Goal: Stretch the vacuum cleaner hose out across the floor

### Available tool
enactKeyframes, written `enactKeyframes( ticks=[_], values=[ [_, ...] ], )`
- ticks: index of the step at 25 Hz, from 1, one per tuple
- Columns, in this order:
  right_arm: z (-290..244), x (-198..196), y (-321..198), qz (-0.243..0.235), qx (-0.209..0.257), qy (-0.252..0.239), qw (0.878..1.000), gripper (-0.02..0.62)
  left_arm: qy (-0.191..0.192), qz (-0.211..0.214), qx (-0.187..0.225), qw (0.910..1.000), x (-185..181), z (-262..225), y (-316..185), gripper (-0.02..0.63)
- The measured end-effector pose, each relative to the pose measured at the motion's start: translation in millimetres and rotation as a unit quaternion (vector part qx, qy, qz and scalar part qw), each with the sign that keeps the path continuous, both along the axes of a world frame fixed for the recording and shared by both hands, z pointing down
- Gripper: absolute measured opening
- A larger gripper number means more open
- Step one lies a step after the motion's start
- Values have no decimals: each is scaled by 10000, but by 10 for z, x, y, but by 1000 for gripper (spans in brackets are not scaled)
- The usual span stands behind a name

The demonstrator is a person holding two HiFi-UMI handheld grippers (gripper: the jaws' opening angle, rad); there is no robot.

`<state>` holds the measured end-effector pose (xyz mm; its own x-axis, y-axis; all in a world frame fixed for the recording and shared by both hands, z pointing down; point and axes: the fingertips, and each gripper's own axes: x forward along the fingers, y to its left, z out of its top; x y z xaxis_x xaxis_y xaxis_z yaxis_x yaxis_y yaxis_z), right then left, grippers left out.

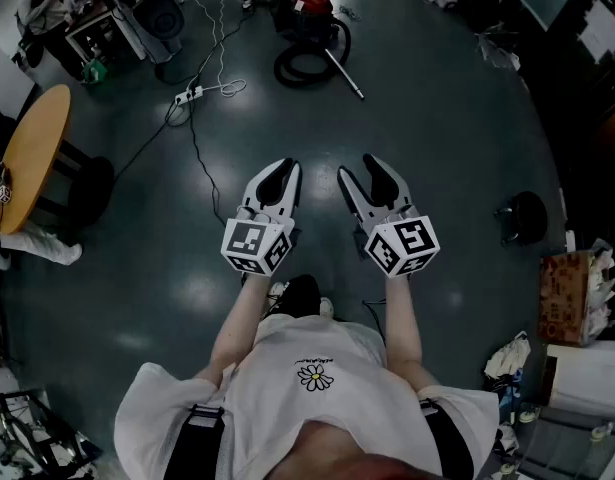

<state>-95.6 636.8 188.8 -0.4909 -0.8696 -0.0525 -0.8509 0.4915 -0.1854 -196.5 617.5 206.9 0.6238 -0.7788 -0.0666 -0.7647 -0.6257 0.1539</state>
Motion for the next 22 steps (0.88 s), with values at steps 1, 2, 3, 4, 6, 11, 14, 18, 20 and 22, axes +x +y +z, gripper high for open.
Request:
enactKeyframes(
  ticks=[1,2,3,4,6,11,14,18,20,22],
  values=[
    [17,52,-41,22,-75,-171,9998,224,45,-13,11,10000,23,-33,-47,46],
    [40,105,-87,52,-146,-333,9993,224,93,-26,12,10000,43,-60,-103,74],
    [76,159,-144,96,-211,-473,9986,224,145,-43,0,9999,57,-74,-176,118],
    [130,214,-219,150,-274,-571,9979,224,193,-67,-21,9998,66,-72,-271,146],
    [286,321,-438,227,-413,-626,9969,224,226,-142,-32,9996,83,-26,-522,156],
    [614,599,-1339,309,-710,-733,9943,224,146,-276,-56,9995,201,275,-1414,155],
    [606,711,-2099,285,-892,-720,9930,224,449,-191,-292,9984,279,393,-2163,155],
    [360,825,-3063,406,-940,-770,9918,224,775,169,-266,9965,370,194,-3122,155],
    [314,894,-3457,535,-912,-759,9915,224,826,228,-222,9961,399,138,-3572,155],
    [347,986,-3792,627,-989,-782,9900,224,908,275,-299,9950,468,143,-3948,155]
  ],
)
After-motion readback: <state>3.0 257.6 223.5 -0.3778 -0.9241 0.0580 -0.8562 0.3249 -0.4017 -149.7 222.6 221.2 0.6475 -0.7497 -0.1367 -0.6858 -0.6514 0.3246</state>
